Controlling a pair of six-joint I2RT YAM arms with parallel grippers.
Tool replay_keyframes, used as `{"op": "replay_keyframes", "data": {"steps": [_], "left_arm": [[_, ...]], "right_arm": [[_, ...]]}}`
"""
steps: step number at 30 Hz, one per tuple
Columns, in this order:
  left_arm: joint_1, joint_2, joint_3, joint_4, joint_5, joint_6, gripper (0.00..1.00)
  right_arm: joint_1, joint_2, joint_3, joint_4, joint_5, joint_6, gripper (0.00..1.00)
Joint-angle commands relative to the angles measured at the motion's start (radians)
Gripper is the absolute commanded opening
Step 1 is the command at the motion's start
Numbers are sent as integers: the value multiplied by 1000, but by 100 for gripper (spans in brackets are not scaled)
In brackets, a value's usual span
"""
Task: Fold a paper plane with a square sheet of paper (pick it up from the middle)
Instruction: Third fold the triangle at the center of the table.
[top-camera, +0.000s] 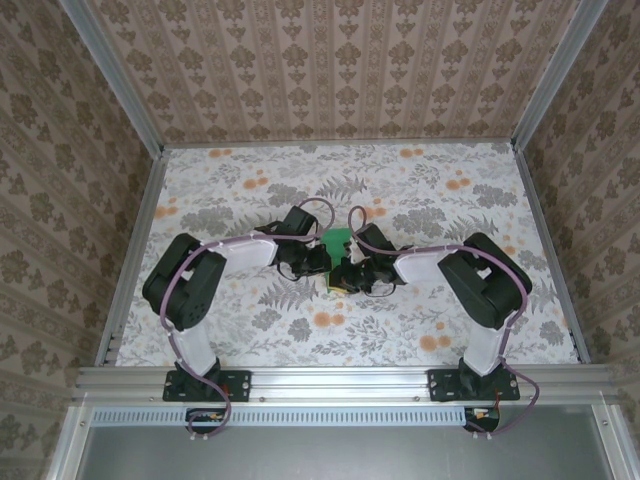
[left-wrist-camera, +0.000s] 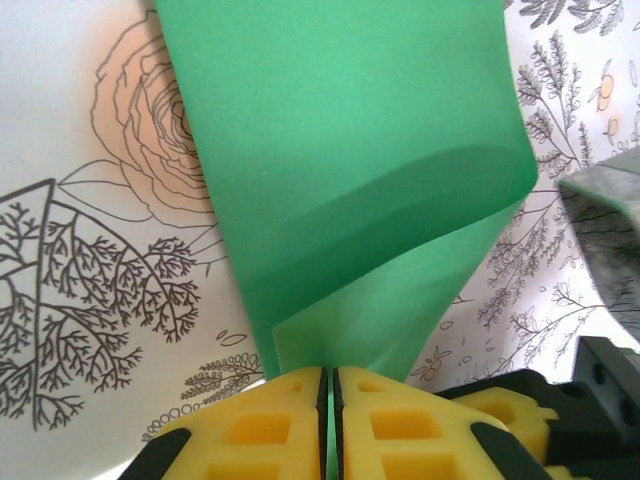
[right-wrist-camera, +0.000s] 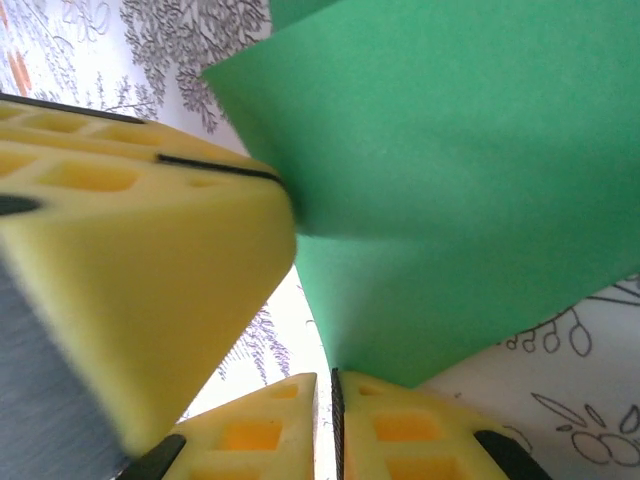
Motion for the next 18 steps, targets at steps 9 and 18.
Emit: {"op": "replay_keyframes", "data": {"steps": [9, 18], "left_arm": [[-3, 32, 31, -31, -39, 30, 11], [-3, 46, 47, -43, -48, 41, 10]], "right_arm": [[-77, -49, -13, -10, 80, 7, 13], [-89, 6, 89, -88, 125, -20, 12]]}}
